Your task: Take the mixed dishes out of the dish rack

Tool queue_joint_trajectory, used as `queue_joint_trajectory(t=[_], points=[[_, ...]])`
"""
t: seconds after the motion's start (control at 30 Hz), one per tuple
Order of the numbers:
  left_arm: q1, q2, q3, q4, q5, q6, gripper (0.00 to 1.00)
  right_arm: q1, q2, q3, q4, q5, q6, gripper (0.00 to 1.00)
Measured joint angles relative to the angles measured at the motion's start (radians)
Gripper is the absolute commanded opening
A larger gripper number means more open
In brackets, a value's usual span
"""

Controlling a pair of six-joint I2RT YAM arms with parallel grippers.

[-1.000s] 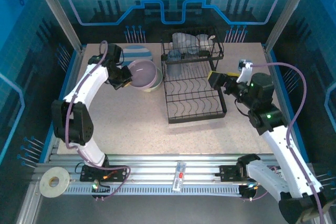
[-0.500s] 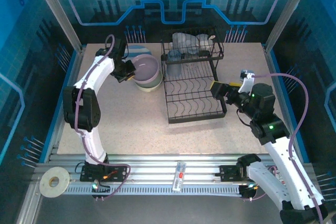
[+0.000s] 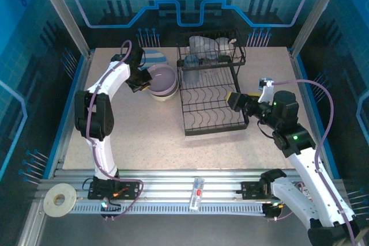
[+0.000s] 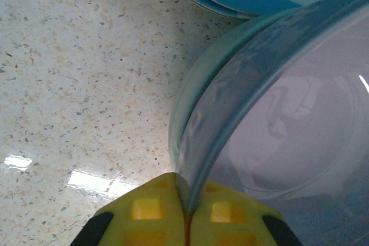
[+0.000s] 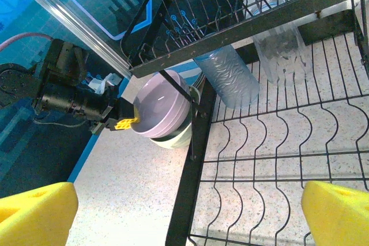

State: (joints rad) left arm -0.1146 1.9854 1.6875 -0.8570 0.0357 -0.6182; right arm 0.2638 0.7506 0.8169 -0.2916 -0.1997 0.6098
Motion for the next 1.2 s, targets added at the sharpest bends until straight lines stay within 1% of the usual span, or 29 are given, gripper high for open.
queue_joint_trajectory(t=[0.43,0.53,0.67,0.8,0.9,1.0,1.03,1.07,1.2], points=[[-0.019,0.045,0.008,0.009,-0.021,-0.01,0.0,0.0,0.0,0.0,-0.013,-0.011,0.003,1.0],[-0.019,0.047,0.014,0.007,-0.021,-0.011,0.12,0.0,-0.003,0.0,-0.019,-0.01,0.003,1.0],[-0.019,0.048,0.024,0.015,-0.021,-0.022,0.37,0.0,-0.005,0.0,-0.029,-0.01,0.003,1.0],[-0.019,0.046,0.046,0.04,-0.018,-0.032,0.6,0.0,-0.005,0.0,-0.034,-0.006,0.003,1.0],[-0.019,0.039,0.049,0.04,-0.016,-0.032,0.76,0.002,0.001,0.0,-0.034,0.002,0.003,1.0],[-0.019,0.023,0.064,0.035,-0.016,-0.017,0.89,0.004,0.014,0.0,-0.036,0.016,0.003,1.0],[-0.019,0.014,0.068,0.034,-0.016,-0.011,0.95,0.004,0.018,0.0,-0.039,0.021,0.003,1.0],[-0.019,0.002,0.071,0.031,-0.016,-0.008,0.99,0.004,0.022,0.0,-0.041,0.032,0.003,1.0],[-0.019,-0.08,0.07,0.035,-0.013,-0.003,0.99,0.004,0.032,0.0,-0.048,0.067,0.007,1.0]])
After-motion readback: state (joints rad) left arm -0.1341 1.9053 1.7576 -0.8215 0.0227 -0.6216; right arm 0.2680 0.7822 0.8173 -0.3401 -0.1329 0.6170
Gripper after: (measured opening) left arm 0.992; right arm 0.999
